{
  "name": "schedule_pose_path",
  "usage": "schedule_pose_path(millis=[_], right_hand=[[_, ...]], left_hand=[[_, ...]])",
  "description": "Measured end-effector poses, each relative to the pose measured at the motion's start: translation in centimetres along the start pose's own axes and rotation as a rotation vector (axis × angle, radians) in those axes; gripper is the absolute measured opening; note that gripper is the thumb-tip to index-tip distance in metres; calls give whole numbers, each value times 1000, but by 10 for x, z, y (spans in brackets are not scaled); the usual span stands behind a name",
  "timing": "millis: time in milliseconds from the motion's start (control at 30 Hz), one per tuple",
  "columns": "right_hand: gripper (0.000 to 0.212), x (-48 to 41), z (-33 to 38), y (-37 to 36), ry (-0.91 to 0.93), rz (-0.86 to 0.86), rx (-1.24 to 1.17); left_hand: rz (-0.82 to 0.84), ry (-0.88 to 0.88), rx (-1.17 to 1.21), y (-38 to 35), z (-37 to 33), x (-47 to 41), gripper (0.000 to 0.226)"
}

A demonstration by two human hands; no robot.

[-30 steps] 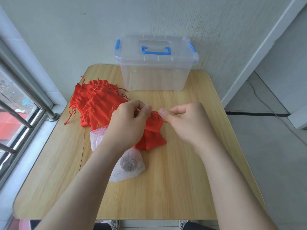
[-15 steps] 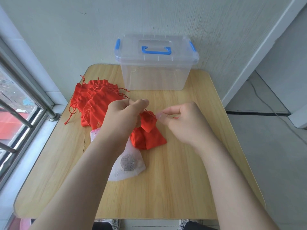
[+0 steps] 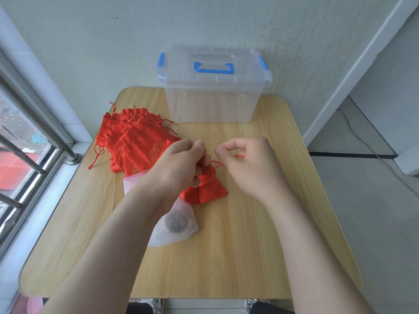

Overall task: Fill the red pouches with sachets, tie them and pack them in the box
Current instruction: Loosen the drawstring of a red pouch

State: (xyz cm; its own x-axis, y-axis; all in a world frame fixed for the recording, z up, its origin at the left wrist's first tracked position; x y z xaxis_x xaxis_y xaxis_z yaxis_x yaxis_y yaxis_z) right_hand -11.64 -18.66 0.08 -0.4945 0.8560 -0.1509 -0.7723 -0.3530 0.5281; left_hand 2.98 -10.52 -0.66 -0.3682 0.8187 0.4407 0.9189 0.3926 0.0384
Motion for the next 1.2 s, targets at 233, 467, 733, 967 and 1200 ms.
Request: schedule_pose_path(millis=[233, 467, 733, 967, 1200], right_hand=[[9, 3, 11, 1, 109, 71, -194], [11, 0, 7, 0, 100, -4, -167], [11, 1, 15, 0, -23, 16, -233], [18, -1, 9, 2, -93, -52, -173], [20, -2, 10, 2, -11, -67, -219]], left_hand=[[33, -83, 18, 2, -4, 5, 30], [39, -107, 48, 2, -8, 7, 29], [-29, -88, -21, 7, -6, 9, 27], [85, -67, -123, 7, -9, 15, 13], [7, -101, -179, 7, -9, 13, 13]])
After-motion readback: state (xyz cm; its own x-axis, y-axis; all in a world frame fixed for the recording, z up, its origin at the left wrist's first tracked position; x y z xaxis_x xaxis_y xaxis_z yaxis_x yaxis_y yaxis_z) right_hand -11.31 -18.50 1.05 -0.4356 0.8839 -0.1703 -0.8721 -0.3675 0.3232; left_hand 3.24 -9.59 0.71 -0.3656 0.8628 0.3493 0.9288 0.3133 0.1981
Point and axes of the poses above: each hand's wrist, its own x-axis away from the middle knuckle, its own y-axis out of the back of the hand, z = x × y, the point moved 3 cm from there along -x, towards the middle knuckle, and after that the axes turned 9 degrees about y, right-handed, at the moved point
